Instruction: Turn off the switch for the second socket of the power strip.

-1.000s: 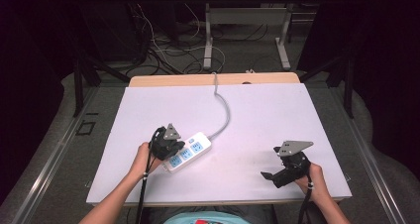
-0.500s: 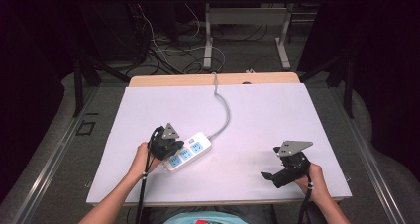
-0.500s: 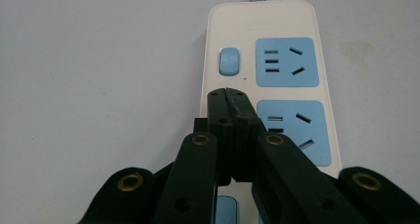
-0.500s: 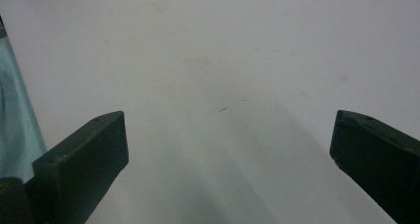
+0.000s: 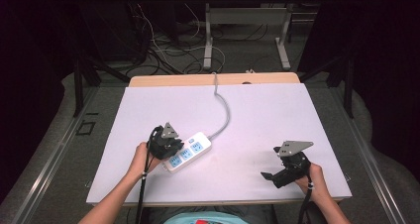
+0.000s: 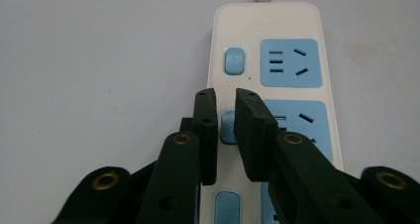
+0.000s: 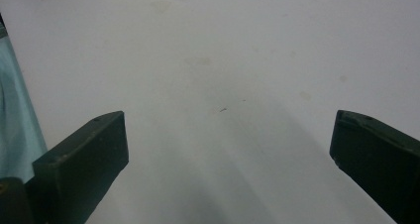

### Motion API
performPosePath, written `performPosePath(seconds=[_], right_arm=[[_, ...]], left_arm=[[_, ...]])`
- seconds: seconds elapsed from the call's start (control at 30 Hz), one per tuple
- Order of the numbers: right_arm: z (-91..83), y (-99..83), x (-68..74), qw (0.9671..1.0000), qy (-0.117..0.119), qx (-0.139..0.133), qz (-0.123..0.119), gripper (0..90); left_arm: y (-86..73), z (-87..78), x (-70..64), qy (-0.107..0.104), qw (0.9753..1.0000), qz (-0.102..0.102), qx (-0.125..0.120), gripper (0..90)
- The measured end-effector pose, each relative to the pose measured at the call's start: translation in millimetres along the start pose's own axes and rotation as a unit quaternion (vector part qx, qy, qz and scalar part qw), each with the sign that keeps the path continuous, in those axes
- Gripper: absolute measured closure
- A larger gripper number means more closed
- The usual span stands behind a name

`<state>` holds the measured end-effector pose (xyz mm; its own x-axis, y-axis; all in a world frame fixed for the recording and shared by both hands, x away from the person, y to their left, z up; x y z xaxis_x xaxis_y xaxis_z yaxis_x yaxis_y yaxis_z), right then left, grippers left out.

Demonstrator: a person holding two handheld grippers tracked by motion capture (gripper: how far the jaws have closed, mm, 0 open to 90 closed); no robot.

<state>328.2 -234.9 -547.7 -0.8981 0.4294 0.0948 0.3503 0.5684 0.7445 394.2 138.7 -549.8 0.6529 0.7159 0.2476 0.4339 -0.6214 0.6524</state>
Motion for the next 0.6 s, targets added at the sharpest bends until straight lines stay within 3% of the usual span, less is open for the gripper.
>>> performPosePath(seconds=[0.37,0.6], right_arm=[[0.6,0.2,0.1,1.0,-0.002,-0.005,0.0,1.1],[0.6,0.1,0.9,1.0,-0.002,-0.005,0.004,1.1]], left_arm=[[-0.5,-8.9,3.0,0.019,0.9996,-0.018,-0.008,39.0],[-5.7,-16.7,5.8,0.022,0.9992,-0.031,-0.008,23.1]])
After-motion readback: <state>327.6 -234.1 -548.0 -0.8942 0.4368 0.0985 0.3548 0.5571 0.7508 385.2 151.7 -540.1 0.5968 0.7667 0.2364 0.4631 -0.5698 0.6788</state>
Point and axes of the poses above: each handheld gripper's, and its own axes: z roughly forward along the jaws, y roughly out of its top, x roughly to its left, the point moved 4 cm from there along z, roughly forward along the jaws, and after that the axes turned 12 degrees about y, right-handed, at the moved point
